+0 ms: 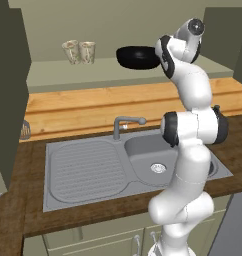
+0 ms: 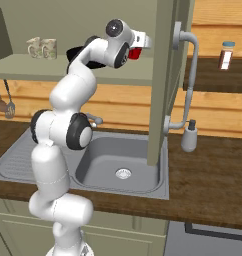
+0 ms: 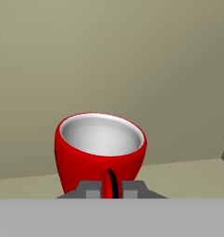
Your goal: Gather all objects into one cabinet and sort the glasses and bowls to opposite sides.
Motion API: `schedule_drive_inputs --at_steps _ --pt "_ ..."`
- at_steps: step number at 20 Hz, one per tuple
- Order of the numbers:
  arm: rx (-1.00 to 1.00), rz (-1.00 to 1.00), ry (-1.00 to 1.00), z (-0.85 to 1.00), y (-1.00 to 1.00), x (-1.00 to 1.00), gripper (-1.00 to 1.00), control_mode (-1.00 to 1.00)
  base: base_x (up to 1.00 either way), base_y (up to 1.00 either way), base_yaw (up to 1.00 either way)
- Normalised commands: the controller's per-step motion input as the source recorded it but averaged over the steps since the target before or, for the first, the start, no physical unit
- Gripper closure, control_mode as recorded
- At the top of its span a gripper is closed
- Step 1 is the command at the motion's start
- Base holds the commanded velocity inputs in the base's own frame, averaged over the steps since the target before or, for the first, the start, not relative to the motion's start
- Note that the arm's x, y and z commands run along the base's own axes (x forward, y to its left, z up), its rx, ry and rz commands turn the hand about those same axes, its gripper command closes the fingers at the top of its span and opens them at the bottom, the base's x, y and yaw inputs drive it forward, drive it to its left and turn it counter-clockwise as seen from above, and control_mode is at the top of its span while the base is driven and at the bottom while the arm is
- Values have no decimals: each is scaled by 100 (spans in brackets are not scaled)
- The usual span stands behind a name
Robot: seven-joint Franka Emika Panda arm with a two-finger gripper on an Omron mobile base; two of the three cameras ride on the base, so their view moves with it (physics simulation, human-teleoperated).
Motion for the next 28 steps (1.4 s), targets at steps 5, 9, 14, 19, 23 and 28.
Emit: schedule_drive_inputs --at_steps 5,9,14,19,23,28 --pt "-8 0 -17 -5 0 -65 100 -100 0 0 0" --pt "-10 0 -18 -20 0 -98 100 -100 0 0 0" --pt "-12 0 -18 -28 2 -100 100 -100 0 0 0" --pt "-3 3 -16 55 11 -100 100 -100 0 0 0" --pt "0 8 -3 100 0 -98 100 -100 0 0 0" --pt "0 7 13 88 0 -88 100 -100 0 0 0"
